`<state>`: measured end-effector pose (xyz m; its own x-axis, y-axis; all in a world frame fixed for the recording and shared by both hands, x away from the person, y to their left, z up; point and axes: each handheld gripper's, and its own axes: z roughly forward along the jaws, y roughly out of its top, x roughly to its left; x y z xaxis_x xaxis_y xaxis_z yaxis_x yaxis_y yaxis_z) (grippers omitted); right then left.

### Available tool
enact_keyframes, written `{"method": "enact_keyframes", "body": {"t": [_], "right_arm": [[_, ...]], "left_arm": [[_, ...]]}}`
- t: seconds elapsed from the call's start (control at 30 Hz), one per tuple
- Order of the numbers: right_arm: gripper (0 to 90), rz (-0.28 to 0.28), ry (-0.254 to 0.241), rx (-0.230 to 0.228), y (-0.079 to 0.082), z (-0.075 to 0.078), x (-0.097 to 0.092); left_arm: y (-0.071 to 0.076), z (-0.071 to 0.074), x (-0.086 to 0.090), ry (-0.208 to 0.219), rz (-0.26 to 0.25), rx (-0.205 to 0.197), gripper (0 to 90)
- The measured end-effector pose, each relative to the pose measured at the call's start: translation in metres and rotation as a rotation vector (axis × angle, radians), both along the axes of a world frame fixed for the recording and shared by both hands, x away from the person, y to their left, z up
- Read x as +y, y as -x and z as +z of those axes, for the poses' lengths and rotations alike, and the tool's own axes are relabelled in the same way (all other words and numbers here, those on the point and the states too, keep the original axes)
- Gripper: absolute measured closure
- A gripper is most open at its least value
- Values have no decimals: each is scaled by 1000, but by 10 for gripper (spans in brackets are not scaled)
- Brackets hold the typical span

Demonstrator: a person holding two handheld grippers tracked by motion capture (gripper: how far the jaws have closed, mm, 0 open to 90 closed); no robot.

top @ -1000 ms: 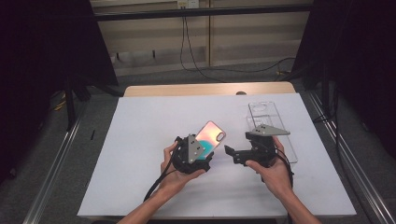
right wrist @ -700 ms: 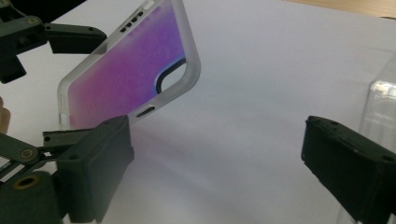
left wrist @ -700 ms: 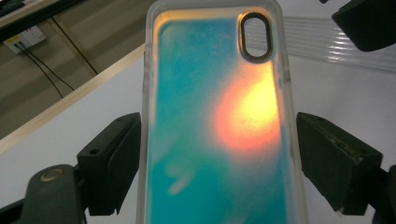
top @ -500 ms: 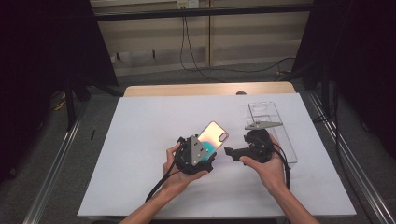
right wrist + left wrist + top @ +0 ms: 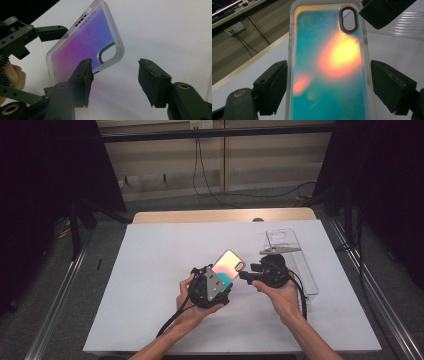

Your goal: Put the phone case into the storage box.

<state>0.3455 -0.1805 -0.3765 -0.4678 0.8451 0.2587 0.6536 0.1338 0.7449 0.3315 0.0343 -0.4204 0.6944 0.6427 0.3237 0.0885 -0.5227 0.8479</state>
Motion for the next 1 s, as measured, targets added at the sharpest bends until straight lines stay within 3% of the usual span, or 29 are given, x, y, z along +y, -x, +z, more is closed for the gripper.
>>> {"method": "enact_keyframes", "body": {"t": [0.23,0.37,1.0], "right_arm": [[557,11,17,37,-4,0,9],[597,6,-2,46,-7,-1,11],[678,-43,-94,130,-13,-5,10]], "left_arm": [[0,-1,-1,-5,-1,-3,173],[1,-2,-1,-23,-5,-4,173],[0,-4,-4,-23,5,-16,172]]}}
